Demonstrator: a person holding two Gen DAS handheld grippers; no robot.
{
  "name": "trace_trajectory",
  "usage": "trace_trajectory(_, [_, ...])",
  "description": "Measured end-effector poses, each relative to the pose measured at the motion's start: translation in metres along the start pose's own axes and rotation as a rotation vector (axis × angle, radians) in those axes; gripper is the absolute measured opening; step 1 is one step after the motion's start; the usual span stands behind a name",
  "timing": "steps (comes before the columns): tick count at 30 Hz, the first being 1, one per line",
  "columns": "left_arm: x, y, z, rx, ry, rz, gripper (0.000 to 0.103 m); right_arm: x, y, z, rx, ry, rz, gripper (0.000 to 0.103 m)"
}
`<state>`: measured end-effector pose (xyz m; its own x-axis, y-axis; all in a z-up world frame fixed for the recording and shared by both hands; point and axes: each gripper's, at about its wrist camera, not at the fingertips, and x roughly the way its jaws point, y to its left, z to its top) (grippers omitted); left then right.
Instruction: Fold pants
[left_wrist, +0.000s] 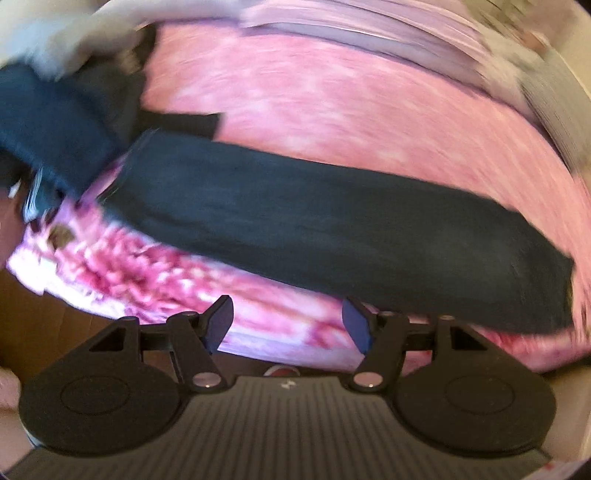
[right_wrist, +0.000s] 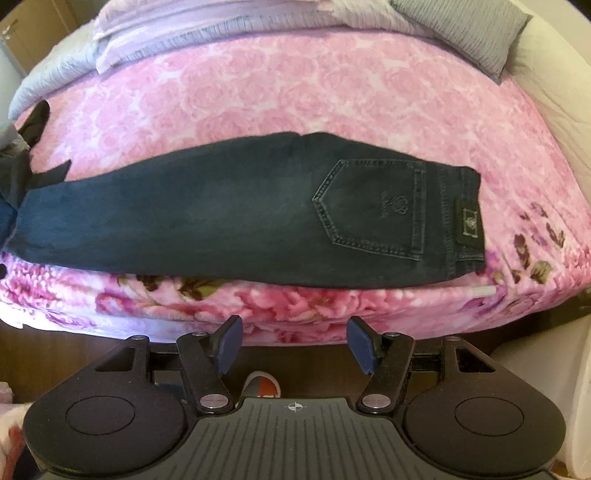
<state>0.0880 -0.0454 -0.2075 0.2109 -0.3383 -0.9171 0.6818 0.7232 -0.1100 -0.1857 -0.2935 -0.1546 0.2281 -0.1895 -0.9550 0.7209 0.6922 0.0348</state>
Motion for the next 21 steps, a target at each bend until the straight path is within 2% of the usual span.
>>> trace_trajectory(3, [0.028, 0.059, 0.009, -0.171, -0.03, -0.057, 0.056, 0.021, 0.015, 0.009, -0.008, 0.017, -0.018, 0.059])
trace_trajectory(8, [0.081, 0.144, 0.012, -0.427, -0.139, -0.162, 0.054, 0.063, 0.034, 0.027, -0.009, 0.008, -0.075, 0.059])
trace_trajectory(10, [0.105, 0.169, 0.011, -0.52, -0.159, -0.168, 0.052, 0.08, 0.035, 0.034, 0.01, 0.013, -0.11, 0.059])
trace_trajectory(14, [0.144, 0.204, 0.005, -0.656, -0.191, -0.231, 0.047, 0.105, 0.036, 0.043, 0.022, 0.016, -0.169, 0.059])
trace_trajectory(21, [0.184, 0.233, -0.007, -0.8, -0.218, -0.279, 0.044, 0.13, 0.045, 0.05, 0.02, 0.033, -0.235, 0.059])
